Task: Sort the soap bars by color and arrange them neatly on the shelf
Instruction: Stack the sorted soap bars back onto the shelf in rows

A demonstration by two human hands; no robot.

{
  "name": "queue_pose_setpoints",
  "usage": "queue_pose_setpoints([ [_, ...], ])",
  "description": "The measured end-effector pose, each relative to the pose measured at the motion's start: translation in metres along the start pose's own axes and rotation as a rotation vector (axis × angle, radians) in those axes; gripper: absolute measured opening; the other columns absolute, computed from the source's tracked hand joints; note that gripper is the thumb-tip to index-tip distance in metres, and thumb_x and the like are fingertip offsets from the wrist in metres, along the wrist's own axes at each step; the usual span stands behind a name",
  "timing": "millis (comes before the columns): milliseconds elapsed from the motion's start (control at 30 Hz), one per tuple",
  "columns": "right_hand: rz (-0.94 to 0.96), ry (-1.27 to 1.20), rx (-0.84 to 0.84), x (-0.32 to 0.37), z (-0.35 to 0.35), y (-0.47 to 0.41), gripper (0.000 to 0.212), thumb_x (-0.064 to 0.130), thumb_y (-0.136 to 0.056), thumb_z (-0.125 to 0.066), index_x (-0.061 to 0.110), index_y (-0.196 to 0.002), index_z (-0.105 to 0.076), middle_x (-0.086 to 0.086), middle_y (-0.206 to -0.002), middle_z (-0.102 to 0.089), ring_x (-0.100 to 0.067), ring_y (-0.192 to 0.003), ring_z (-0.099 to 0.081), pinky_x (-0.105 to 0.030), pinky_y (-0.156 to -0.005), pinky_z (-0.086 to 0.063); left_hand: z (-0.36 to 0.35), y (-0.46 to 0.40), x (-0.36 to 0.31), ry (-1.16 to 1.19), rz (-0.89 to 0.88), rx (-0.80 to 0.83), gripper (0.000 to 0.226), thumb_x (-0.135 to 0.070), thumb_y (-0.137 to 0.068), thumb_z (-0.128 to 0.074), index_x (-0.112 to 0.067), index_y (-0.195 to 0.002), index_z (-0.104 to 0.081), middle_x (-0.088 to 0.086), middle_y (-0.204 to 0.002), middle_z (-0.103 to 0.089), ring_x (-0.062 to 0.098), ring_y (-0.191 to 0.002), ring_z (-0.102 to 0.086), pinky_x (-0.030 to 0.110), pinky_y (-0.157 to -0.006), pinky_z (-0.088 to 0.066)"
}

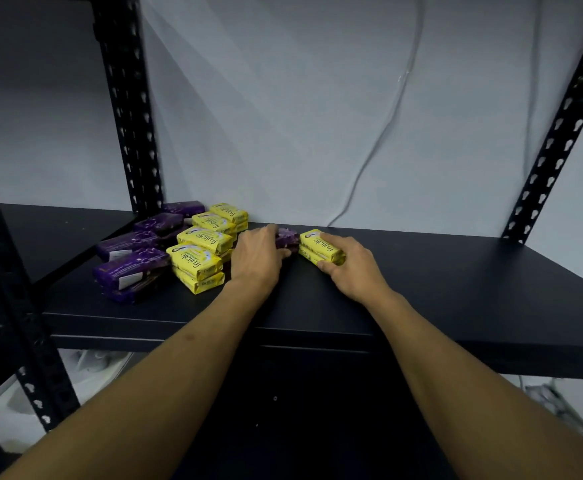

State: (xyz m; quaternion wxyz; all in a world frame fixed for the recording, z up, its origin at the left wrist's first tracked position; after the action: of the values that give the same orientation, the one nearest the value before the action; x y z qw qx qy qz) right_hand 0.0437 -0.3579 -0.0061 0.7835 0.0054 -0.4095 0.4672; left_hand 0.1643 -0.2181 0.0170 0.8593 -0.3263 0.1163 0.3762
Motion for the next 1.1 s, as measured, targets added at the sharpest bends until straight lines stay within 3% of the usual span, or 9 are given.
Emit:
queue_pose_setpoints([
  [233, 0.053, 0.032, 0.029, -0.014, -0.014, -0.051, 0.058, 0.022, -0.092, -0.069, 0.028, -0.145, -0.048, -0.002, -0.135, -0.052, -0.021, -0.126, -0.048, -0.030, -0.106, -0.038, -0.024, -0.049, 0.015, -0.010, 0.029, -0.061, 0.035, -0.034, -0.089, -0.073, -0.012, -0.114, -0.064, 0.010, -0.106, -0.067, 0.031, -0.100, -0.060, 0.036, -0.069, -0.043],
  [433, 0.086, 0.055, 0.041, -0.024, -0.026, -0.090, 0.057, 0.021, -0.094, -0.067, 0.027, -0.147, -0.046, -0.005, -0.134, -0.050, -0.022, -0.126, -0.048, -0.026, -0.105, -0.035, -0.040, -0.079, 0.020, -0.101, 0.035, -0.103, 0.033, -0.029, -0.093, -0.068, -0.010, -0.118, -0.061, 0.013, -0.115, -0.063, 0.034, -0.117, -0.048, 0.040, -0.077, -0.043],
  [667, 0.084, 0.087, 0.058, -0.032, -0.032, -0.107, 0.058, 0.026, -0.096, -0.063, 0.031, -0.150, -0.041, -0.007, -0.125, -0.045, -0.024, -0.121, -0.049, -0.019, -0.096, -0.031, -0.047, -0.092, 0.024, -0.119, 0.035, -0.101, 0.036, -0.030, -0.093, -0.068, -0.011, -0.123, -0.060, 0.012, -0.116, -0.064, 0.032, -0.116, -0.046, 0.036, -0.072, -0.035],
  [733, 0.075, 0.087, 0.068, -0.033, -0.034, -0.105, 0.064, 0.028, -0.095, -0.065, 0.033, -0.152, -0.035, -0.006, -0.129, -0.041, -0.022, -0.123, -0.047, -0.019, -0.097, -0.029, -0.046, -0.090, 0.021, -0.144, 0.011, -0.109, 0.045, -0.031, -0.091, -0.070, -0.012, -0.129, -0.055, 0.013, -0.124, -0.061, 0.031, -0.121, -0.044, 0.038, -0.080, -0.039],
  [867, 0.018, 0.049, 0.030, -0.032, -0.028, -0.094, 0.089, 0.039, -0.087, -0.072, 0.034, -0.156, -0.016, -0.003, -0.145, -0.032, -0.020, -0.131, -0.039, -0.033, -0.107, -0.036, -0.033, -0.078, 0.009, -0.183, -0.056, -0.179, 0.073, -0.037, -0.088, -0.072, -0.014, -0.148, -0.038, 0.017, -0.155, -0.033, 0.032, -0.142, -0.029, 0.038, -0.115, -0.030],
  [967, -0.076, 0.154, -0.033, -0.034, -0.012, -0.078, 0.092, 0.042, -0.085, -0.072, 0.021, -0.155, -0.016, -0.006, -0.151, -0.031, -0.028, -0.139, -0.034, -0.047, -0.110, -0.036, -0.030, -0.062, -0.007, -0.221, -0.135, -0.169, 0.071, -0.040, -0.088, -0.071, -0.012, -0.146, -0.040, 0.016, -0.156, -0.032, 0.032, -0.143, -0.030, 0.039, -0.116, -0.026],
  [1100, -0.167, 0.331, 0.016, -0.033, -0.002, -0.038, 0.073, 0.048, -0.093, -0.058, 0.014, -0.150, -0.027, -0.007, -0.153, -0.031, -0.029, -0.140, -0.032, -0.047, -0.111, -0.029, -0.030, -0.036, -0.020, -0.262, -0.170, -0.083, 0.051, -0.032, -0.087, -0.067, -0.016, -0.134, -0.053, 0.009, -0.149, -0.040, 0.029, -0.134, -0.039, 0.039, -0.109, -0.031],
])
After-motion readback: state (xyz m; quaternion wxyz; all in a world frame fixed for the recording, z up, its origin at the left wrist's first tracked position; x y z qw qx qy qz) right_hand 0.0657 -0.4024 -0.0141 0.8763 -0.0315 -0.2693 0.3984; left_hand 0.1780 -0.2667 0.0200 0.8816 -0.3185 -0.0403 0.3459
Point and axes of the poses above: each hand's wrist, its own y-axis away from the middle knuckle, its own z-axis out of the back of the hand, x = y × z, the point moved 10 cm from there along -y, towards the middle knuckle
